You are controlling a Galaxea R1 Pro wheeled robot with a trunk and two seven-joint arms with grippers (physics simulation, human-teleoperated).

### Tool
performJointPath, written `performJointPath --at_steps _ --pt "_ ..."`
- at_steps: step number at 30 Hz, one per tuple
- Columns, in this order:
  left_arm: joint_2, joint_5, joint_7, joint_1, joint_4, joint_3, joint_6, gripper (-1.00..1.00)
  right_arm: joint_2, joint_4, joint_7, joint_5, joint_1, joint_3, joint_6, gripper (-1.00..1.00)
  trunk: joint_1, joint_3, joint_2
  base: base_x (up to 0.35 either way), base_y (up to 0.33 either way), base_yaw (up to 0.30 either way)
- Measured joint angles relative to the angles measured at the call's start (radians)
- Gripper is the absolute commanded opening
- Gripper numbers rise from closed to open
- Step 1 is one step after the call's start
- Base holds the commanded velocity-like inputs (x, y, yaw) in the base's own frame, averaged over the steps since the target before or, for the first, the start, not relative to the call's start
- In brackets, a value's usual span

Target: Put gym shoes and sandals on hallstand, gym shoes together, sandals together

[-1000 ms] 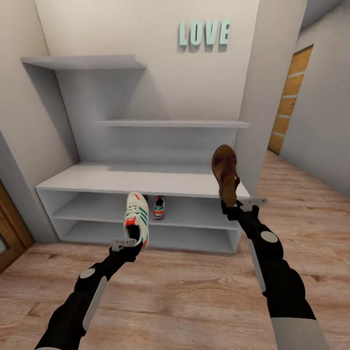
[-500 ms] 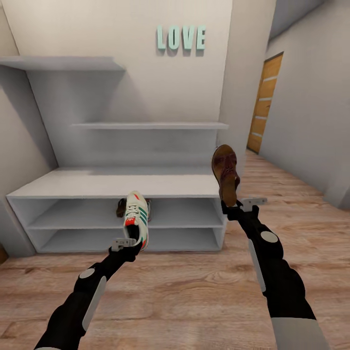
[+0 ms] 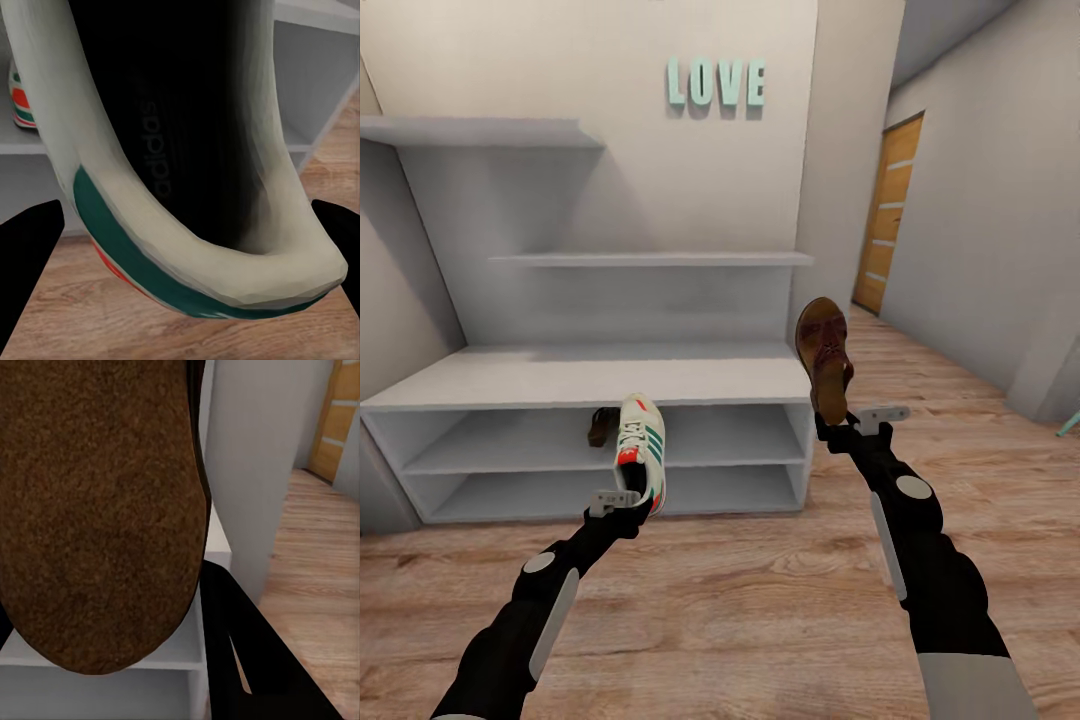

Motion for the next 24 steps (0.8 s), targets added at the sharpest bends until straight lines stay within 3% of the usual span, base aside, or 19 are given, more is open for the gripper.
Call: performJointPath --at_steps 11,13,16,17,18,19,20,22,24 --pt "0.002 -0.006 0.005 0.001 0.002 0.002 0.001 -1.00 -0.002 -0.003 -0.001 0.000 0.000 -0.012 0.001 -1.00 0.000 0.000 0.000 -0.048 -0.055 0.000" --pt "0.003 -0.006 0.006 0.002 0.003 0.003 0.005 -1.00 -0.007 -0.006 -0.003 0.005 0.000 -0.051 0.009 -1.00 0.000 0.000 0.000 0.000 0.000 0.000" --pt "0.004 -0.006 0.008 0.001 0.008 0.005 0.017 -1.00 -0.011 -0.007 -0.003 -0.008 0.000 -0.227 0.079 -1.00 0.000 0.000 0.000 0.000 0.000 0.000" --pt "0.005 -0.007 0.009 0.000 0.015 0.005 0.034 -1.00 -0.014 -0.007 -0.001 -0.035 0.000 -0.303 0.130 -1.00 0.000 0.000 0.000 0.000 0.000 0.000" --pt "0.007 -0.008 0.009 0.000 0.023 0.006 0.058 -1.00 -0.026 -0.006 0.000 -0.027 0.000 -0.440 0.183 -1.00 0.000 0.000 0.000 0.000 0.000 0.000" --pt "0.011 -0.008 0.010 -0.001 0.033 0.007 0.088 -1.00 -0.051 -0.006 0.001 -0.029 0.000 -0.571 0.232 -1.00 0.000 0.000 0.000 0.000 0.000 0.000" --pt "0.016 -0.009 0.014 -0.003 0.039 0.007 0.118 -1.00 -0.086 -0.006 0.002 -0.029 0.000 -0.654 0.271 -1.00 0.000 0.000 0.000 0.000 0.000 0.000" --pt "0.020 -0.008 0.030 -0.019 0.048 0.007 0.171 -1.00 -0.170 -0.006 0.003 -0.035 0.000 -0.779 0.317 -1.00 0.000 0.000 0.000 0.000 0.000 0.000" --pt "0.021 -0.014 0.057 -0.041 0.058 0.006 0.222 -1.00 -0.243 -0.006 0.003 -0.033 0.000 -0.853 0.336 -1.00 0.000 0.000 0.000 0.000 0.000 0.000"
